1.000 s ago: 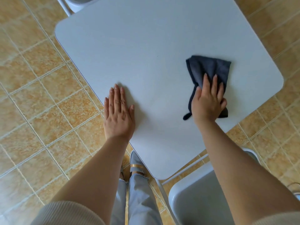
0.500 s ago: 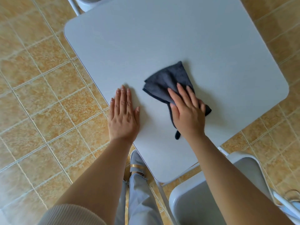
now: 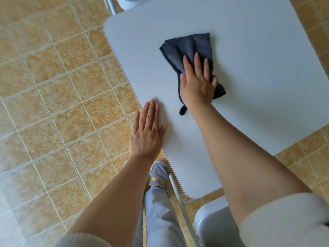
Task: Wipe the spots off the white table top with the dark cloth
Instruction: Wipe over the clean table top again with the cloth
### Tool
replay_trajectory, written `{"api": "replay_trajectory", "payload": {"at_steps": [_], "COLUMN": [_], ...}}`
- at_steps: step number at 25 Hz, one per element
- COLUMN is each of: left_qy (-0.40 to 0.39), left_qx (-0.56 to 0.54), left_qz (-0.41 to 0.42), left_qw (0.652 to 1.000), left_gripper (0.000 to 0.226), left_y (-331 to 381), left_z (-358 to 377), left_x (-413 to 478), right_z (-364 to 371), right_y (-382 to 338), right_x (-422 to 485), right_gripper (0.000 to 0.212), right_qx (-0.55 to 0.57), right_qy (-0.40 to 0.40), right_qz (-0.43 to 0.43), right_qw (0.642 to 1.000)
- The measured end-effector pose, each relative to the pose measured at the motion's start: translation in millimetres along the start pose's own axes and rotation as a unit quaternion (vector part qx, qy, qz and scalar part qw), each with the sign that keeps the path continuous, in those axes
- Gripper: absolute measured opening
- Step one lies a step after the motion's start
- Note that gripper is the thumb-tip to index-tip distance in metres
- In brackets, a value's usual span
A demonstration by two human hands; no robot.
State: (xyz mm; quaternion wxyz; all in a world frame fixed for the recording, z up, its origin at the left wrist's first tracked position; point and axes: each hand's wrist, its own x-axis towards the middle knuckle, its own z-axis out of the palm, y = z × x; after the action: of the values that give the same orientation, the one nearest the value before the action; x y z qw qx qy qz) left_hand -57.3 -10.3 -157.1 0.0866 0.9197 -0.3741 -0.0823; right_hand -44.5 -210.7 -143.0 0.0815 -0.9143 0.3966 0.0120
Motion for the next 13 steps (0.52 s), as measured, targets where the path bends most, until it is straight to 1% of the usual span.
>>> {"api": "replay_trajectory", "payload": {"at_steps": [3, 6, 9, 13], "left_qy": [-0.003, 0.000, 0.005, -0.016], "left_qx": [-0.023, -0.056, -0.080, -0.065], "left_qz": [-0.031, -0.078, -0.088, -0.041], "left_qw": [0.999, 0.995, 0.993, 0.997], "left_gripper": [0.062, 0.061, 0.058, 0.057], "left_y": [-1.5, -5.3, -1.8, 19.9], "left_z": [-5.0, -13.5, -20.7, -19.9], "left_x": [-2.4, -0.8, 2.0, -4.1], "right_z": [8.6, 12.1, 11.1, 0.6], "right_y": [-12.3, -2.0, 10.6, 35.6], "right_x": [-22.3, -65.8, -120.9, -176.3], "right_gripper": [0.047, 0.045, 0.046, 0.053], "right_qx": [-0.005, -0.002, 0.003, -0.002], "right_qy": [0.018, 0.034, 0.035, -0.008], "right_qz": [-0.100, -0.157, -0.162, -0.143], "right_qw": [0.995, 0.987, 0.986, 0.990]}}
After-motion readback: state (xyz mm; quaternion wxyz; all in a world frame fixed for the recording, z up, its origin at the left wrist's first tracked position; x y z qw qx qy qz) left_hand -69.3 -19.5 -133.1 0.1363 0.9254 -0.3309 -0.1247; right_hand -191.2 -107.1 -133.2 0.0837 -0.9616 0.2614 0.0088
